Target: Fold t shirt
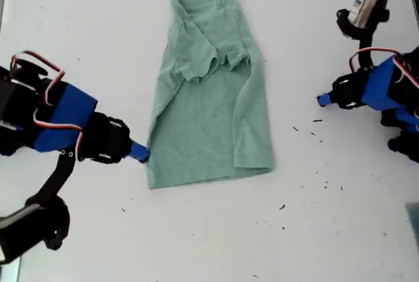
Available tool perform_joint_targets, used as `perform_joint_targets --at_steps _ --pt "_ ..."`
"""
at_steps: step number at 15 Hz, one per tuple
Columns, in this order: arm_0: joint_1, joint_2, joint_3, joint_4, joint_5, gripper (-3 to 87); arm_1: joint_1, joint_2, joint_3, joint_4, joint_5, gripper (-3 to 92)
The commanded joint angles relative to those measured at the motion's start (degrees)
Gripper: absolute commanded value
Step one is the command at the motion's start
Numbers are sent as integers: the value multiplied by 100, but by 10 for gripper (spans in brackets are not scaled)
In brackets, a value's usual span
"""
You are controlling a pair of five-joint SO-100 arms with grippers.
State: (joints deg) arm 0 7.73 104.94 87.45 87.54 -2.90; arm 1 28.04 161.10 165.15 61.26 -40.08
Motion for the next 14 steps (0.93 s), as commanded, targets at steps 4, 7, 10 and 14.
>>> perform_joint_targets --at_steps 4,7,10,14 --pt "-264 149 360 -44 -44 335 -79 202 70 18 105 24" --pt "-360 44 1942 -1292 -220 322 -158 343 123 35 123 24" --pt "-519 -686 2927 -2584 -281 317 -202 431 158 44 114 24" --pt "-729 -1459 3164 -3560 -202 -2 -246 475 185 44 97 24"
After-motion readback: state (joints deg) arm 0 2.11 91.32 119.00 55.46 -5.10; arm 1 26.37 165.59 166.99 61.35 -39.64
